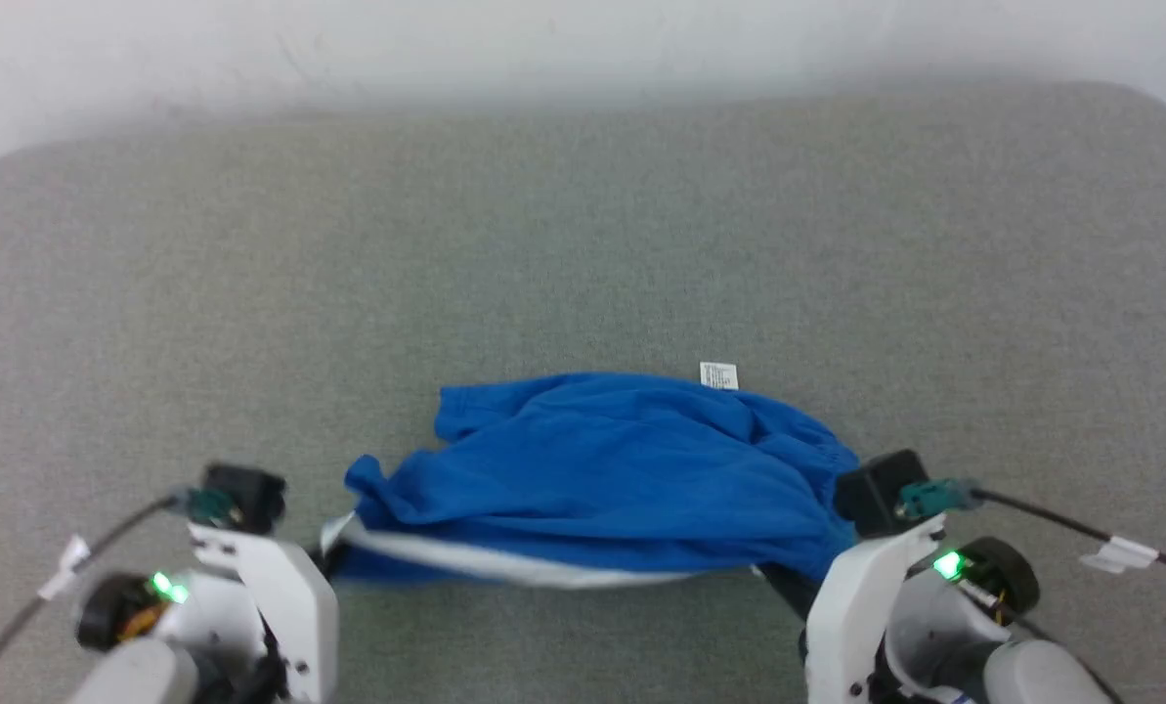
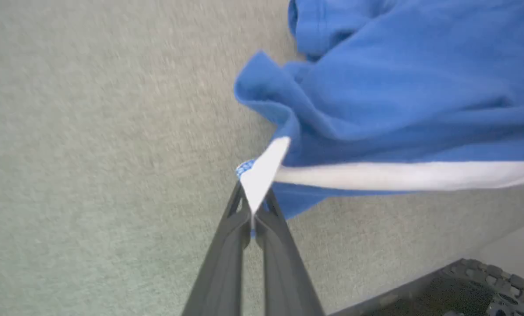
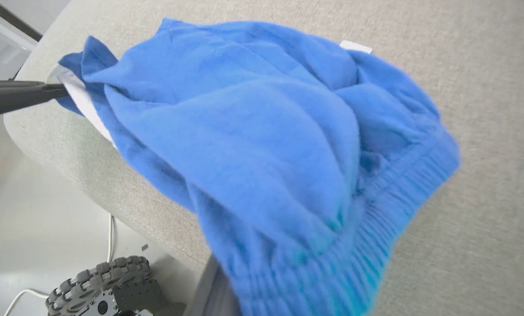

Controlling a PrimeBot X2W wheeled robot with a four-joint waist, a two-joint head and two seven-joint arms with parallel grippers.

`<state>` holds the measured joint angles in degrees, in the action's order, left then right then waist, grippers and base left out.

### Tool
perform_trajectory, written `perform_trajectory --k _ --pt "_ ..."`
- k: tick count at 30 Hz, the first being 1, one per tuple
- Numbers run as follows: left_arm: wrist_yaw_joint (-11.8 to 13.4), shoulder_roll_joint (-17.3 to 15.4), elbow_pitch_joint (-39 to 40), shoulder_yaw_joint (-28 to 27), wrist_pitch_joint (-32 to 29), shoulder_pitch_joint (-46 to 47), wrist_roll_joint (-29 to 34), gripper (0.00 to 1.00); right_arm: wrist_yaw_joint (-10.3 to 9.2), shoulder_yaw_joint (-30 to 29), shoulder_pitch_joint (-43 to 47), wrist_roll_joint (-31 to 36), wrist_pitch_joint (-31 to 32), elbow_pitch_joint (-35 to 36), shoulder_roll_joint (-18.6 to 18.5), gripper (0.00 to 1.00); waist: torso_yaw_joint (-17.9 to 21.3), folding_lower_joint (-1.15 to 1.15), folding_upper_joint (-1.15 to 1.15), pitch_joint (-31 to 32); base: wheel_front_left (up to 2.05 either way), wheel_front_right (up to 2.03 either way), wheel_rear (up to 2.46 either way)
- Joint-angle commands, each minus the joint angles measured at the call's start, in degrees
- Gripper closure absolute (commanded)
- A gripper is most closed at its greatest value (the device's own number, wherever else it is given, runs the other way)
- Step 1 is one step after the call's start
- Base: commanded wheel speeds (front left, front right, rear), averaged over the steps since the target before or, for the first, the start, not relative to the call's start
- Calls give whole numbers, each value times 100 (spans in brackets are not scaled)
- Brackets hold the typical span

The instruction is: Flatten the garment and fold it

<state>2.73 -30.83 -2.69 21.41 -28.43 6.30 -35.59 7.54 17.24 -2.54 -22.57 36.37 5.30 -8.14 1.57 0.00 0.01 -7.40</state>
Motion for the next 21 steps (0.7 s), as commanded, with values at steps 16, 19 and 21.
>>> perform_trajectory --k 16,19,21 --pt "205 -315 777 -535 -675 2713 190 100 -5 -372 -3258 -876 600 -710 -376 100 79 0 -1 357 0 0 0" --pt "214 -118 276 -481 -604 3512 343 100 -5 -306 -4191 -1086 578 -1240 -424 100 121 0 -1 -69 0 0 0" --pt "236 -6 -78 -476 -454 4059 490 100 -5 -246 -4820 -1217 469 -1592 -390 100 162 0 -1 -411 0 0 0"
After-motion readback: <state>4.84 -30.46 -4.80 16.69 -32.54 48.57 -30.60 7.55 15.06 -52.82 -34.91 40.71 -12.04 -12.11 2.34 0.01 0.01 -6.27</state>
